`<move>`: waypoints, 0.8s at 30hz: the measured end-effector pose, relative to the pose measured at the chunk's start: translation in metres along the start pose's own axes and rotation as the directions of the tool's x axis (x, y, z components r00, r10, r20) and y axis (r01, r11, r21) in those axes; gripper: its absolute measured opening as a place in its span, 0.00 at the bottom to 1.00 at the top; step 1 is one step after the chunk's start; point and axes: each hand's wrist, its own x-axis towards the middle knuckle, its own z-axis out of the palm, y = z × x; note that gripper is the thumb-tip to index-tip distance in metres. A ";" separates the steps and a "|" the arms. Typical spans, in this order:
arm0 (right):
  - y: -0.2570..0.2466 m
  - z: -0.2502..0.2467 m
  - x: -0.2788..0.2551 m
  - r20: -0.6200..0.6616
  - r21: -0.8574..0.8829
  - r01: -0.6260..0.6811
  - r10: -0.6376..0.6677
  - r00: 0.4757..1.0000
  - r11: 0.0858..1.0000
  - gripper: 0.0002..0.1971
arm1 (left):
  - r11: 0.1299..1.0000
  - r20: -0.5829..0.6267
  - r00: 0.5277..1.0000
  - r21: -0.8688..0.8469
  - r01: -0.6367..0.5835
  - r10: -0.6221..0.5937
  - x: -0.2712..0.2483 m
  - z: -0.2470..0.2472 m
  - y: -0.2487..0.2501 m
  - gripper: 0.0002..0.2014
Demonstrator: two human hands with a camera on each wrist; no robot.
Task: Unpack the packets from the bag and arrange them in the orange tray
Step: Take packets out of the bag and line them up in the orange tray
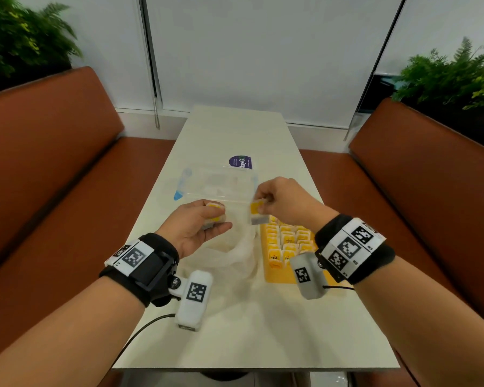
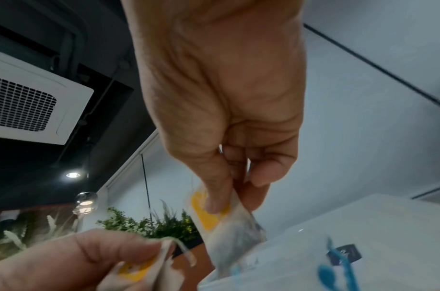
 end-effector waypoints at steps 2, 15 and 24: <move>0.018 -0.007 -0.009 0.043 -0.091 -0.077 0.081 0.996 0.993 0.08 | 1.000 0.000 1.000 -0.013 0.006 -0.006 0.001 0.000 0.001 0.04; 0.105 0.029 -0.052 0.225 -0.492 -0.305 0.457 0.861 0.815 0.12 | 0.998 0.014 0.998 0.017 0.055 -0.056 0.002 0.010 0.001 0.11; 0.121 0.058 -0.044 0.189 -0.319 -0.408 0.479 0.857 0.856 0.13 | 0.998 -0.001 0.998 0.002 0.066 -0.066 0.004 0.008 -0.002 0.05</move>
